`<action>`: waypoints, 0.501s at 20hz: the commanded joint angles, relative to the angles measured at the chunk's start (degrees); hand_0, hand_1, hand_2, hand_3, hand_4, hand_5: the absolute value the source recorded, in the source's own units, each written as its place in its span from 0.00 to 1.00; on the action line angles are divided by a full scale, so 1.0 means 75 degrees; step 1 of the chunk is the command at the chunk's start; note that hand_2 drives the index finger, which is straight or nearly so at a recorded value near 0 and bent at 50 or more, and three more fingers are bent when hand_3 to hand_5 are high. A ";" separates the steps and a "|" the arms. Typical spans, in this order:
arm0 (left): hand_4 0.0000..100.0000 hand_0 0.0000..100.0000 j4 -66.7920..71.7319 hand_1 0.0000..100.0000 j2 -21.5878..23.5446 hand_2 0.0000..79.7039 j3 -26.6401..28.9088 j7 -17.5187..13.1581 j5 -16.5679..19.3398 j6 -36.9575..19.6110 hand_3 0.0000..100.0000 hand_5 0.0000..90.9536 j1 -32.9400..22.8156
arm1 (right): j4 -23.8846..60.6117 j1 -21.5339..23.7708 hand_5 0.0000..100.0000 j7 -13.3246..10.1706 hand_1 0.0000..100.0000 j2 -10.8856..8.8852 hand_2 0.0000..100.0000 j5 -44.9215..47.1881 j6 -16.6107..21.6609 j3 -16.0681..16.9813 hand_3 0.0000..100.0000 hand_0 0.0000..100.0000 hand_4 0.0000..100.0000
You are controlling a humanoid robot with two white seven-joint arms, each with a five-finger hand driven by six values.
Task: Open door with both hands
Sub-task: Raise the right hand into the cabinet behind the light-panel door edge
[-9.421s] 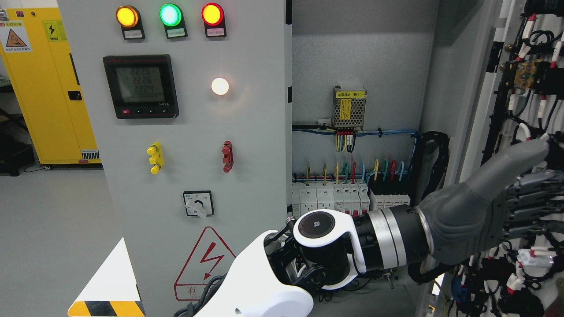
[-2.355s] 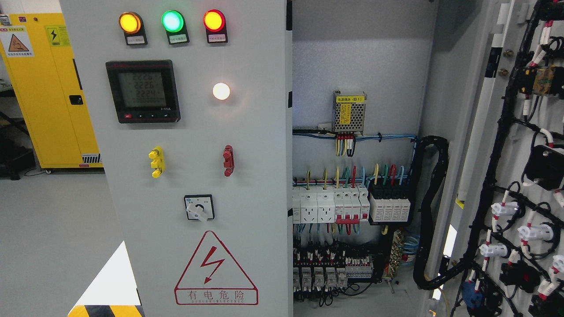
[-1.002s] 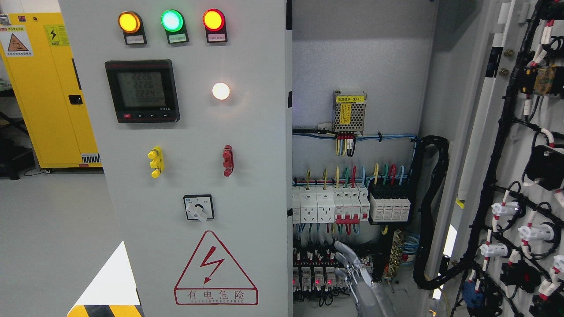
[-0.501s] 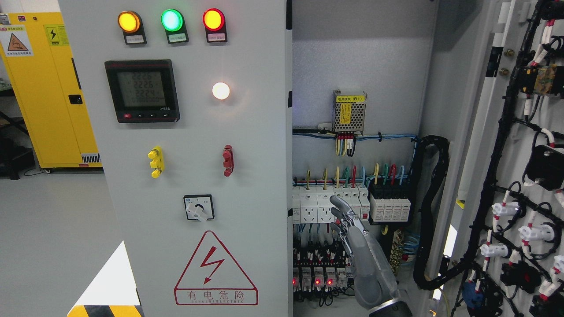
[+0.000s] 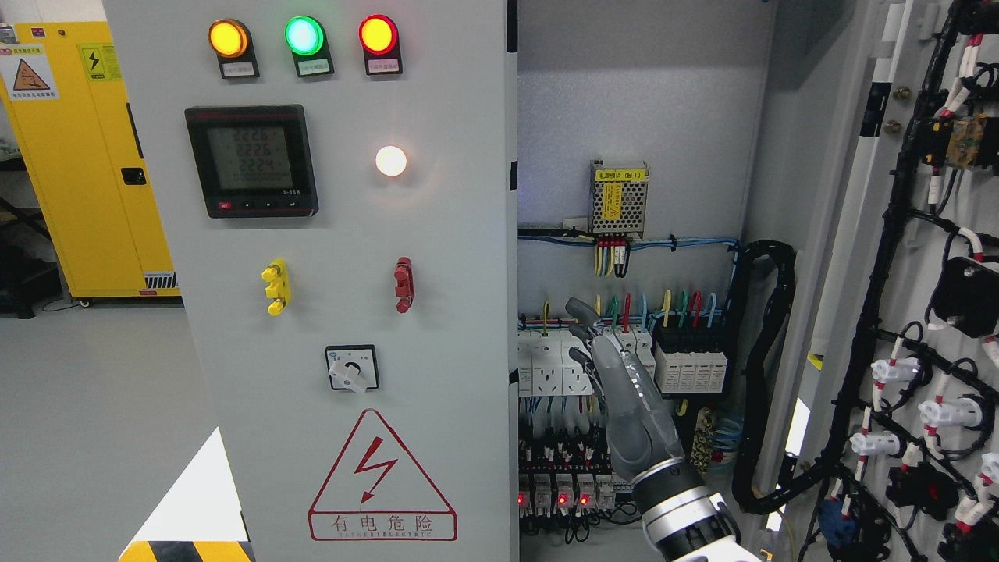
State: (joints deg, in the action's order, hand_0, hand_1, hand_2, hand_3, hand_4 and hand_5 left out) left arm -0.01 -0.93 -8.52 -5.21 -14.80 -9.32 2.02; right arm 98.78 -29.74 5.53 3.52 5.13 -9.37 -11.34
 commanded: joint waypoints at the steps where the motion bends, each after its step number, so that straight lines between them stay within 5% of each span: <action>1: 0.00 0.00 0.0130 0.00 -0.0134 0.00 0.0000 -0.0021 0.0005 0.0001 0.00 0.00 0.0000 | -0.1183 -0.0733 0.00 0.0024 0.00 0.0081 0.00 0.0007 -0.0017 0.0070 0.00 0.24 0.00; 7: 0.00 0.00 0.0142 0.00 -0.0134 0.00 0.0000 -0.0021 0.0005 0.0001 0.00 0.00 0.0000 | -0.1745 -0.1190 0.00 0.0047 0.00 0.0069 0.00 0.0031 -0.0017 0.0058 0.00 0.24 0.00; 10: 0.00 0.00 0.0142 0.00 -0.0134 0.00 0.0000 -0.0021 0.0005 0.0001 0.00 0.00 0.0000 | -0.1769 -0.1284 0.00 0.0375 0.00 0.0069 0.00 0.0031 -0.0017 0.0012 0.00 0.24 0.00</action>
State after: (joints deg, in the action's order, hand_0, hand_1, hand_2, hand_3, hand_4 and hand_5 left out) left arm 0.00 -0.37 -8.53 -5.37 -14.77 -9.32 2.02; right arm 91.69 -36.70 6.92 3.86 5.29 -9.54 -11.19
